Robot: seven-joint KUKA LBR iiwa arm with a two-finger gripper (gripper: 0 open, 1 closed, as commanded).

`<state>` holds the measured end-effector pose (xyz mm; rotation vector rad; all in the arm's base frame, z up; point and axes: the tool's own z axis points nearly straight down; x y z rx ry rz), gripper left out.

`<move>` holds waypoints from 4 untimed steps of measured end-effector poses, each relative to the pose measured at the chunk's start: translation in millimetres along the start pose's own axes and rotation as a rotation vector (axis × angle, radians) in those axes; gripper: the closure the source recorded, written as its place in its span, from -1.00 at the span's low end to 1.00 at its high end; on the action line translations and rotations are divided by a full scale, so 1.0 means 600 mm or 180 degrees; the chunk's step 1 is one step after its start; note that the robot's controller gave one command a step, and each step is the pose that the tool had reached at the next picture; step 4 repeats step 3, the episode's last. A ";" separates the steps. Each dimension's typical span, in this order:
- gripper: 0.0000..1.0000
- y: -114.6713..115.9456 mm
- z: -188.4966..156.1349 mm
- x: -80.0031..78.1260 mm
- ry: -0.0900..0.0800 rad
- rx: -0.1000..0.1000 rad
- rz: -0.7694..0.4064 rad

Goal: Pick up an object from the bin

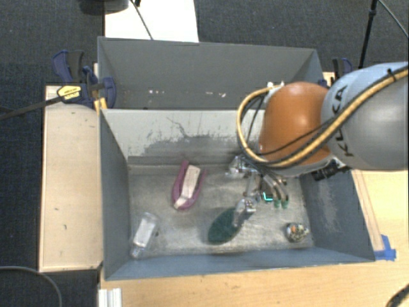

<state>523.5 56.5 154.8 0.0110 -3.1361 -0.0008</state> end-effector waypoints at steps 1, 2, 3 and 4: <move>-1.00 -0.019 0.117 0.030 0.0011 0.0010 0.0189; 1.00 -0.015 0.111 0.029 0.0007 -0.0002 0.0195; 1.00 -0.029 -0.153 0.025 -0.0043 -0.0002 0.0174; 1.00 -0.029 -0.153 0.025 -0.0043 -0.0002 0.0174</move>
Offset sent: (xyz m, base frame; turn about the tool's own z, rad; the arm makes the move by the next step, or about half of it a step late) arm -0.0170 -0.0098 -0.0691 0.0617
